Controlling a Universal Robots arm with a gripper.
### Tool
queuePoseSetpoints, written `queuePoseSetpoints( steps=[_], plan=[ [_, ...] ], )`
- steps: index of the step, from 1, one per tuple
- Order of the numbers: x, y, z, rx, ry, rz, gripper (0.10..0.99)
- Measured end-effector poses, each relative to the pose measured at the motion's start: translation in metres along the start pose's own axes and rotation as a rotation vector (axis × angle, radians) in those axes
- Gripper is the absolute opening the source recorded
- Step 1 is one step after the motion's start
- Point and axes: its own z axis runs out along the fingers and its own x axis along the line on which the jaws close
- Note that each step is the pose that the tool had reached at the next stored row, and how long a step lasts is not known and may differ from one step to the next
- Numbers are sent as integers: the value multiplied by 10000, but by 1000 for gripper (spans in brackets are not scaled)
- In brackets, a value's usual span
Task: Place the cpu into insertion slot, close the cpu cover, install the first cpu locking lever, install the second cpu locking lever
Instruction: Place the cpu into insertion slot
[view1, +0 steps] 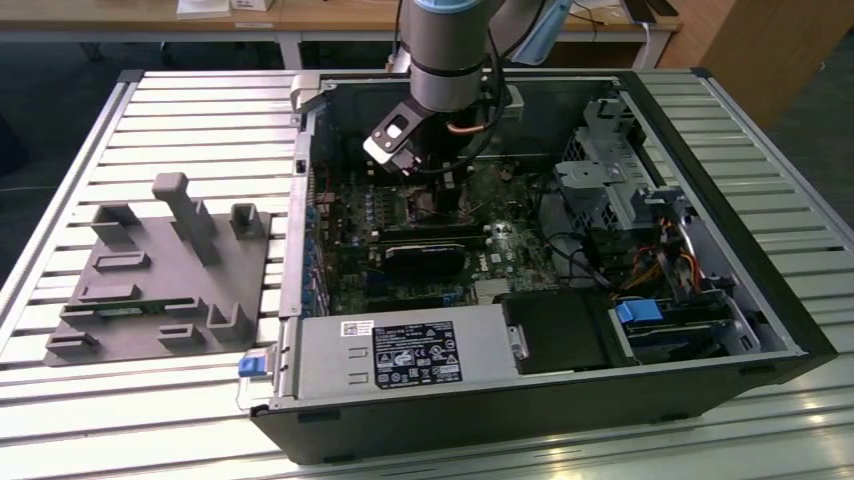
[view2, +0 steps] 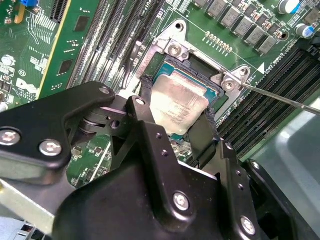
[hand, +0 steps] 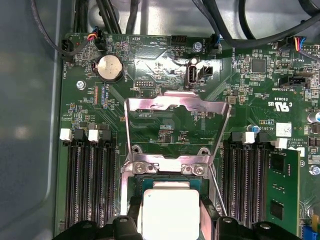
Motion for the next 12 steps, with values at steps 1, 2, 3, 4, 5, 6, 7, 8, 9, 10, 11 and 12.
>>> queuePoseSetpoints(
  steps=[1,2,3,4,5,6,7,8,9,10,11,12],
  plan=[
    [0,0,0,0,-1,0,553],
    [0,0,1,1,-1,0,553],
    [1,0,1,1,-2,0,616],
    [1,0,2,1,-2,0,616],
    [1,0,2,1,-2,0,616],
    [4,0,3,-1,0,1,616],
    [10,0,3,-1,1,3,616],
    [18,0,2,0,-1,2,616],
    [27,0,2,0,-1,1,616],
    [36,0,2,0,-1,5,616],
    [41,1,2,1,-2,9,616],
    [44,1,2,1,-2,12,616]
  ],
)
